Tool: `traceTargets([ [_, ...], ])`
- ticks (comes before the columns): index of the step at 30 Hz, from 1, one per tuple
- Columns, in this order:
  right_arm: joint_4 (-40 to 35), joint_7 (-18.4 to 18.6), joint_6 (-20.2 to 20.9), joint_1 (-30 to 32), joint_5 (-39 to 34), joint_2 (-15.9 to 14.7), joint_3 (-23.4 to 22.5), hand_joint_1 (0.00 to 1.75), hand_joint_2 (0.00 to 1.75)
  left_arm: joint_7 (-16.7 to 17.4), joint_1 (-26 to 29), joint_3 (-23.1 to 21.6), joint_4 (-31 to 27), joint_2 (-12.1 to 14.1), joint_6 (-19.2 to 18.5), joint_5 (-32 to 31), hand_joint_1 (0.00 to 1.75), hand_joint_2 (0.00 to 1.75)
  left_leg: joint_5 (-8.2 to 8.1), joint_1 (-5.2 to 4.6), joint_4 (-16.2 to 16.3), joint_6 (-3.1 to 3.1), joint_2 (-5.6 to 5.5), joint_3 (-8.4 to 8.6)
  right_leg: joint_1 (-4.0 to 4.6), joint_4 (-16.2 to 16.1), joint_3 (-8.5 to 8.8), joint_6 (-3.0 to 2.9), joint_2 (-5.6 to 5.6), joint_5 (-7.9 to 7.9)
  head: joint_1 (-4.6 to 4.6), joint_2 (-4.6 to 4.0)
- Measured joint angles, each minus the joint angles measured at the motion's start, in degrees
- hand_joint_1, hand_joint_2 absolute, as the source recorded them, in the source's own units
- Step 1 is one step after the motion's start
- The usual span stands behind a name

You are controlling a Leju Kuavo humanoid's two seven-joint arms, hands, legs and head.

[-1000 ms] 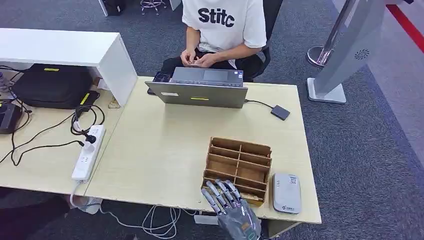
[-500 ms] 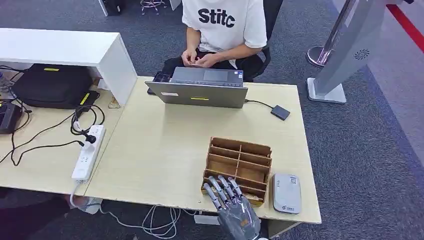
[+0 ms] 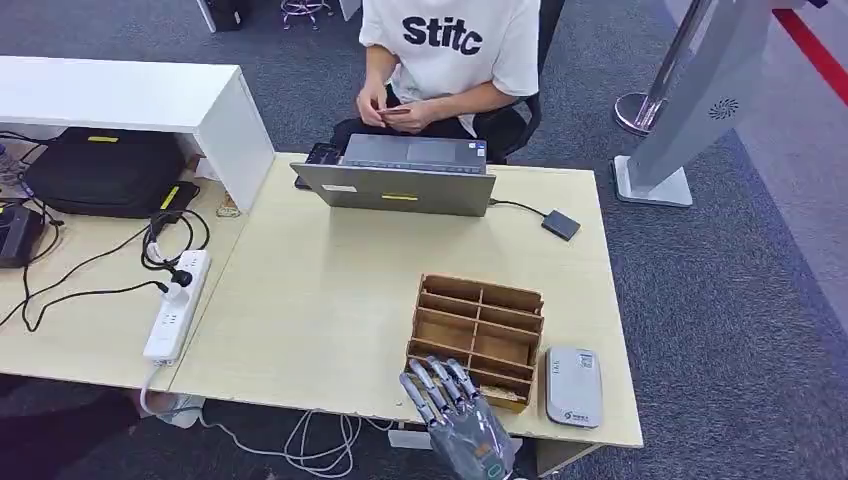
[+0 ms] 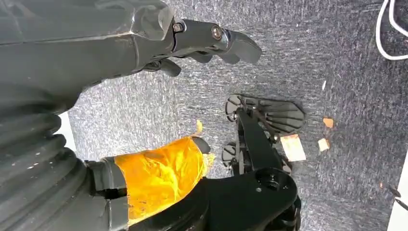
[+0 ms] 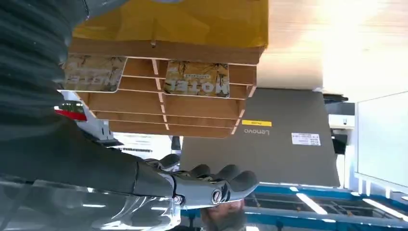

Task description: Pass the card to the sensor for recognition and then transmit it.

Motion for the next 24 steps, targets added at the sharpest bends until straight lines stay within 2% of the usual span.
traceTargets([
  [24, 0.17, -0.17, -0.04, -0.02, 0.00, 0.00, 0.02, 0.00, 1.75, -0.09, 0.00, 0.00, -0.02, 0.00, -0.02, 0.00, 0.00, 1.75, 0.00, 0.00, 0.00, 0.00, 0.00, 0.00, 0.00, 0.00, 0.00, 0.00, 0.00, 0.00, 0.00, 0.00],
])
